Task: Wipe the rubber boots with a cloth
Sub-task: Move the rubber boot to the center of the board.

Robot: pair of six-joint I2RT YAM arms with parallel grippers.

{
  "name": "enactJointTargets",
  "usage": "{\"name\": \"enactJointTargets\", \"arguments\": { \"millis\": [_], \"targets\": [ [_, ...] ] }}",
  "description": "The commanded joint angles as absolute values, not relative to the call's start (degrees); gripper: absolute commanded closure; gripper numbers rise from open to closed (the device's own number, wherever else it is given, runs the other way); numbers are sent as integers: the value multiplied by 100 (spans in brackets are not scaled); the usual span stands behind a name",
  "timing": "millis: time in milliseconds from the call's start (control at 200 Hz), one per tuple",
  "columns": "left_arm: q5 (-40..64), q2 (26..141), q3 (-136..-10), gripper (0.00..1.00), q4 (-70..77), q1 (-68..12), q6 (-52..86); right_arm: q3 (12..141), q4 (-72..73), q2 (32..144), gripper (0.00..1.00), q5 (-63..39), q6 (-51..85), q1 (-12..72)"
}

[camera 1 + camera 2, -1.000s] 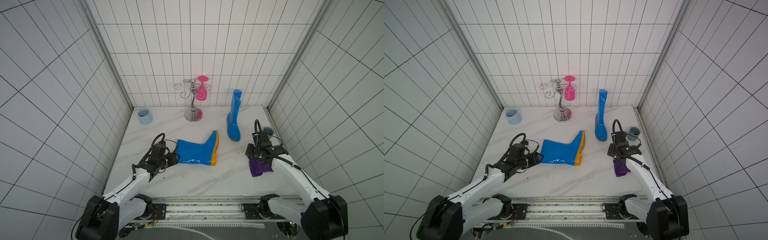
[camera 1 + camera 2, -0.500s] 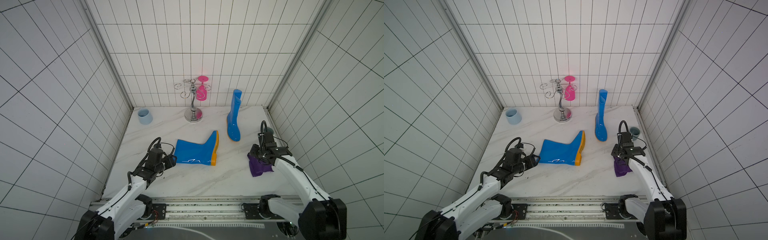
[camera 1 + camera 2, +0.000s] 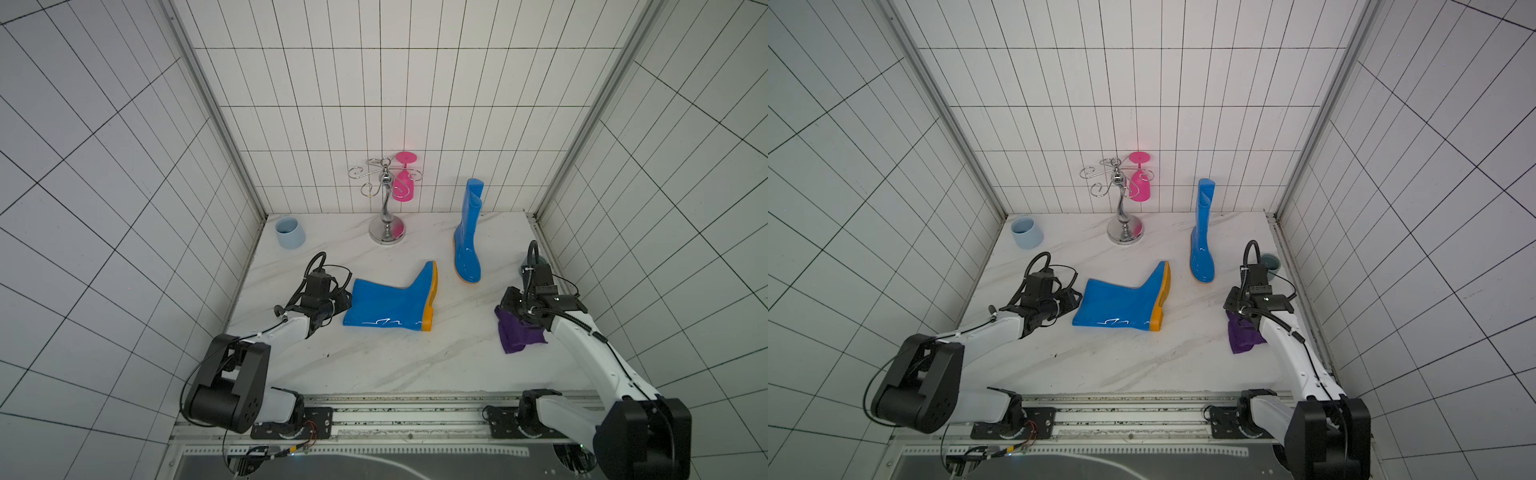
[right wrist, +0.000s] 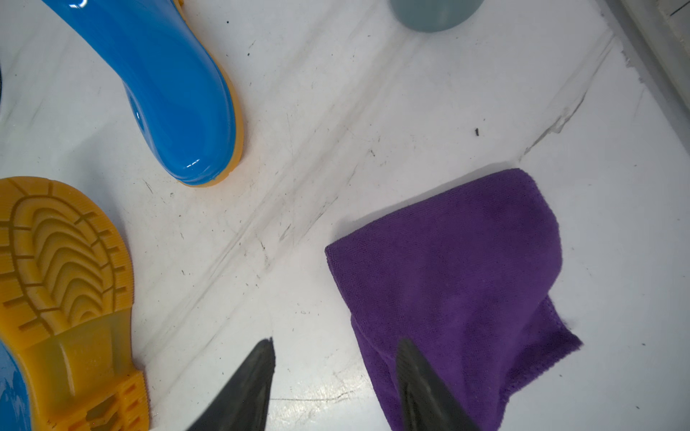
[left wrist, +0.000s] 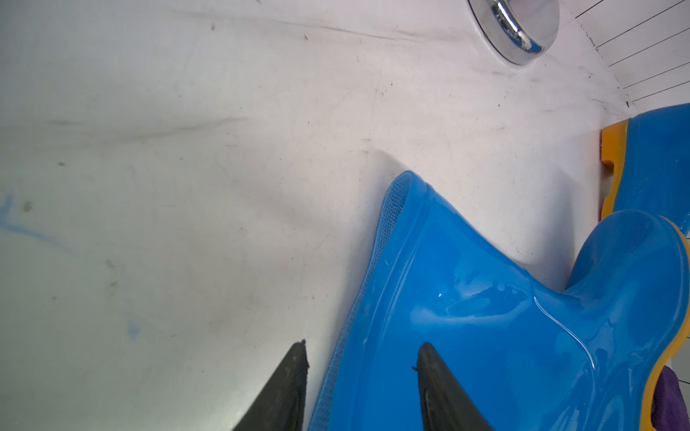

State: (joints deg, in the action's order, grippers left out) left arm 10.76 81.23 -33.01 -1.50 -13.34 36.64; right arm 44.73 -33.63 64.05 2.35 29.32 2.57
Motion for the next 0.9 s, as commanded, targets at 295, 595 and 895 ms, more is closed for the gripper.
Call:
{"name": "enactJointTargets", "arguments": {
  "millis": [295, 595, 895],
  "targets": [
    [1693, 9269, -3670, 57, 585, -1359, 3733, 4193, -3308, 6511, 45, 116, 2811, -62],
    [2007, 9325, -3099, 85, 1103, -1660, 4030, 3951, -3297, 6813, 46, -35, 3106, -80],
    [2071, 9198, -2818, 94, 1306, -1636, 4017, 3506, -3436, 6126, 47, 514, 3848, -79]
  ]
}}
